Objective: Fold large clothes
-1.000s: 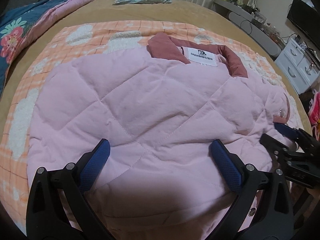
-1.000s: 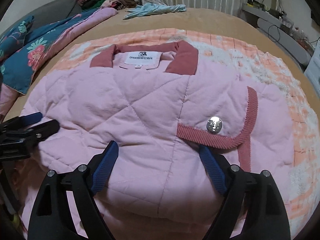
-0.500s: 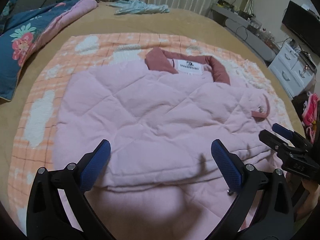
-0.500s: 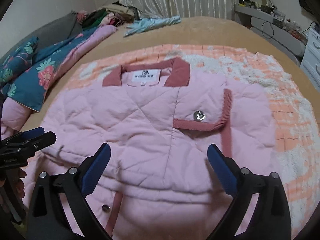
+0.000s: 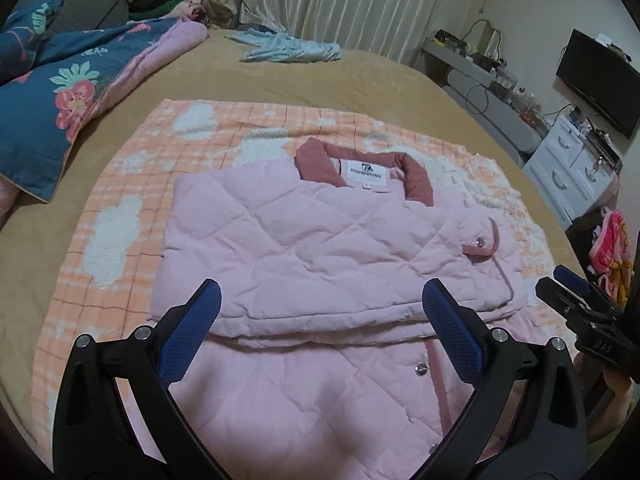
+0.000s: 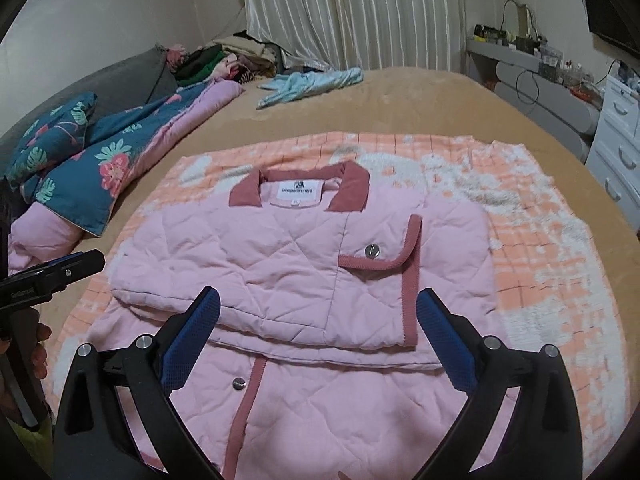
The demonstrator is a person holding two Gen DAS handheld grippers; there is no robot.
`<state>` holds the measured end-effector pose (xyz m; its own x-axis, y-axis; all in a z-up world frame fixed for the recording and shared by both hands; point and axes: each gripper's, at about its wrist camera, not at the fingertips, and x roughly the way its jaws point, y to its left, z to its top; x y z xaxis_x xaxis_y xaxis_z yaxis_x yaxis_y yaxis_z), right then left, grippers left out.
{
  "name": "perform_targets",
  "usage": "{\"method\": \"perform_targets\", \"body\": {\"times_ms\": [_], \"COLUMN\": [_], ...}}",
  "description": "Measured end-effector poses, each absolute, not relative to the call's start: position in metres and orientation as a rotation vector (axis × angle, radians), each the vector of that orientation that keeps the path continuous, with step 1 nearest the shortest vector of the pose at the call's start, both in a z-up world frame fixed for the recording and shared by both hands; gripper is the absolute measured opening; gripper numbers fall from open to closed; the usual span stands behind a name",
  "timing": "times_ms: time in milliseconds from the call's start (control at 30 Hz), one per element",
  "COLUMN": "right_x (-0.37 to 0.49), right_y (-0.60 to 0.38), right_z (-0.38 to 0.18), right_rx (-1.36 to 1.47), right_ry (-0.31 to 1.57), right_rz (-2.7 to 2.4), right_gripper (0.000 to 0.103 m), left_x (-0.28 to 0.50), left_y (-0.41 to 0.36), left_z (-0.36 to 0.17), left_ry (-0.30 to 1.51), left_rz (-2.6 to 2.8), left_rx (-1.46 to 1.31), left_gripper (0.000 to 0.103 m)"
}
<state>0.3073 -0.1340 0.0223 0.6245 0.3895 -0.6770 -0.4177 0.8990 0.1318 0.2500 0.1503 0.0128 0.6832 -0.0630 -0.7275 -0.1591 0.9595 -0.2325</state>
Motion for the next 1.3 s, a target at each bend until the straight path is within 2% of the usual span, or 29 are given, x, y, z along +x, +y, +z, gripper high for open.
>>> {"method": "perform_targets", "body": {"times_ms": [700,1300], "right_x": [0.229,0.174], "right_y": [-0.184,-0.217], "right_z": [0.084,0.067], "right_rx": [-0.036,-0.072], "right_ry": [0.601,0.592], "right_rz": [0.429,0.408], "right_gripper": [0.099,0.099], "left_x": [0.171,0.112], "left_y": [0.135,0.136], "left_z": [0.066,0.041], "left_ry": [0.695,0.683], "left_rz": [0.056,0.103], "left_rx": [-0.249,-0.255], "left_gripper": [0.095,0.095]}}
